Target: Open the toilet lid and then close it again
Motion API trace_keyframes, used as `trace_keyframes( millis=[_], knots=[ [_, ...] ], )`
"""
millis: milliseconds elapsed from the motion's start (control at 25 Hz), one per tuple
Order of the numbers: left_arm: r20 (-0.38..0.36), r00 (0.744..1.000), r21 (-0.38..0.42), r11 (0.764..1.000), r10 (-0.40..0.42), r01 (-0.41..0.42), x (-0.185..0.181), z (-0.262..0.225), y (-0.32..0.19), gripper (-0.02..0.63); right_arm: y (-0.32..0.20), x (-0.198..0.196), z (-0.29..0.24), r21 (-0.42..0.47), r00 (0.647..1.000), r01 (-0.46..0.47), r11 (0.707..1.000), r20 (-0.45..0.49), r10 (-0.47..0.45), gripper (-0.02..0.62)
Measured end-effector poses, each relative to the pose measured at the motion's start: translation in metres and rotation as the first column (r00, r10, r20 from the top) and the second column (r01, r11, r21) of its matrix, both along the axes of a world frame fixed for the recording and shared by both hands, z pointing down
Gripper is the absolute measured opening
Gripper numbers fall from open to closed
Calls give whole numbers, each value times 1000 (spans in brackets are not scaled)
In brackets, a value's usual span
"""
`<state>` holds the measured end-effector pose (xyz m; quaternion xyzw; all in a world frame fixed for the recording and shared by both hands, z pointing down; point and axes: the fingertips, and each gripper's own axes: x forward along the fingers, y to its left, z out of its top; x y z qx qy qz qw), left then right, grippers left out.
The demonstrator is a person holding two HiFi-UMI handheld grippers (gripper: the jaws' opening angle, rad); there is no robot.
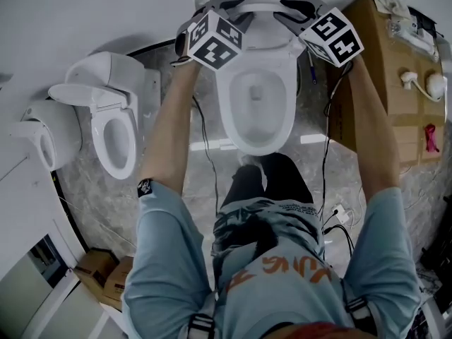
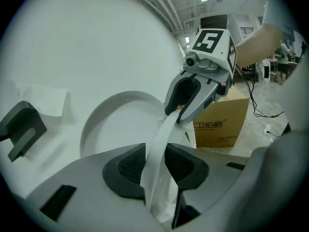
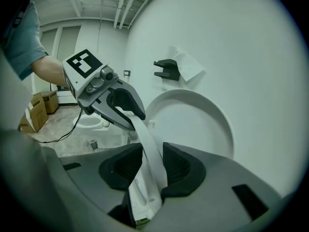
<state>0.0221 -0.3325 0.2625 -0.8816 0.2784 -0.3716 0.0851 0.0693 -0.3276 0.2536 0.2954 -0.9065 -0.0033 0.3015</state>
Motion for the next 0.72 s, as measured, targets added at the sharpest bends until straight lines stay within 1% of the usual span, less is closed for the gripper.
trace_keyframes(
  millis=[120,360,560,720],
  knots=[
    [-2,999,8,999,34,-34,1,2,29,137,29,-1,1,-8,1000,13,1000,-21,-13,149],
    [50,992,33,992,117,-119,-5,7,87,133,85,-7,5,5,995,48,999,-87,-47,149],
    [41,982,1,983,185,-186,-7,19,134,135,131,-12,15,-2,988,73,997,-133,-73,150],
    [56,966,-22,967,254,-253,-5,35,178,135,173,-12,31,-17,976,123,992,-181,-124,150]
  ],
)
